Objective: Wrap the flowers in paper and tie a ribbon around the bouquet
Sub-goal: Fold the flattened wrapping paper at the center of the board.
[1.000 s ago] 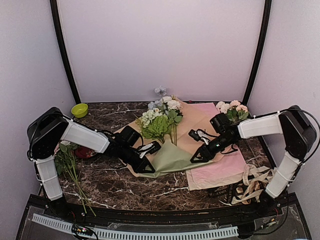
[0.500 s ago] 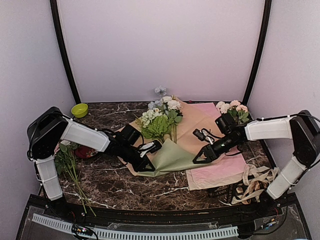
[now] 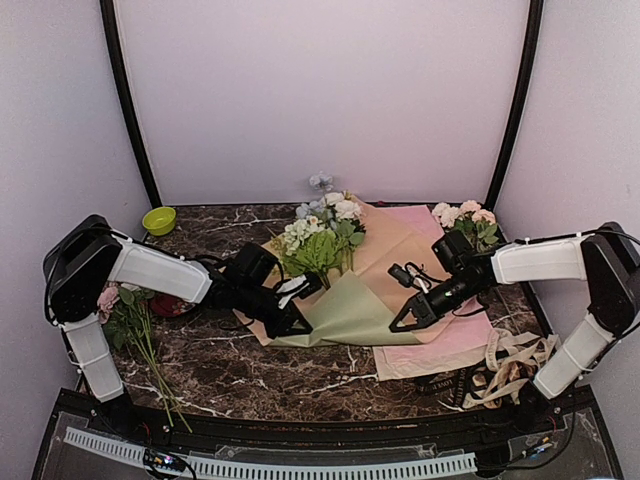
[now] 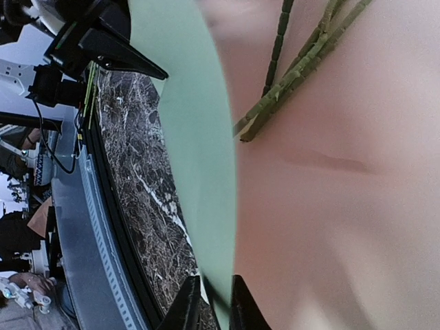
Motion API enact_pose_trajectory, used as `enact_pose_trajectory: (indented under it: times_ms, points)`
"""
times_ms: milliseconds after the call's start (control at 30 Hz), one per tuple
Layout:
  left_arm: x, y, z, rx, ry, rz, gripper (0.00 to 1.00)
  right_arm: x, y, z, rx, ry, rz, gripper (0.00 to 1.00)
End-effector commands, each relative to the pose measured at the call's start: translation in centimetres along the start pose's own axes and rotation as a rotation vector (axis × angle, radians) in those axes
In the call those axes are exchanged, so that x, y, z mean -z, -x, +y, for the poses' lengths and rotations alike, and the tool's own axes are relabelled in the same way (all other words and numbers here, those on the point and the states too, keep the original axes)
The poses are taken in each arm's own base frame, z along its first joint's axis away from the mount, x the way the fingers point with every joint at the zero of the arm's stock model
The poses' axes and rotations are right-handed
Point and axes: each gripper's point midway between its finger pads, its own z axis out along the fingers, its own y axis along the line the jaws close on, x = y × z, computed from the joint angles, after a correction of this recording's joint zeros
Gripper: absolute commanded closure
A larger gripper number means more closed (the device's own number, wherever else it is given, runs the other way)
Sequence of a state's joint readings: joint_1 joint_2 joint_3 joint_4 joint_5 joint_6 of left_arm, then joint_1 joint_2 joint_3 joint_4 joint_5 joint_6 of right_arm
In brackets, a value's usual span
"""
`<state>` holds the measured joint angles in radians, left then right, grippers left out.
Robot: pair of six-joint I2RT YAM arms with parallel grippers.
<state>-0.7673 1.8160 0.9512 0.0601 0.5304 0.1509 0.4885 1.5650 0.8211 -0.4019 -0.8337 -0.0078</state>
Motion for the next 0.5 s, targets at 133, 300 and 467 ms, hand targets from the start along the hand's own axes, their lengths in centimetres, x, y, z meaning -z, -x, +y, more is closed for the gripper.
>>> enact_pose_trajectory:
  times_ms: [133,300,467]
  points:
    - [0.8,0.8,0.5,-0.042,0.042,-0.035,1.0,0.8,0.8,-2.2,-0.038,-0.104,-0.057,1.0]
    - [0.7,0.6,1.0,-0.048,0.067,-0.022,1.0,0.9,1.9,-3.0,-0.017,-0.143,-0.096,1.0]
    - [0.4,0.1,2.1,-0.052,0.119,0.009,0.93,0.5,2.2,-4.7,-0.001,-0.206,-0.084,1.0]
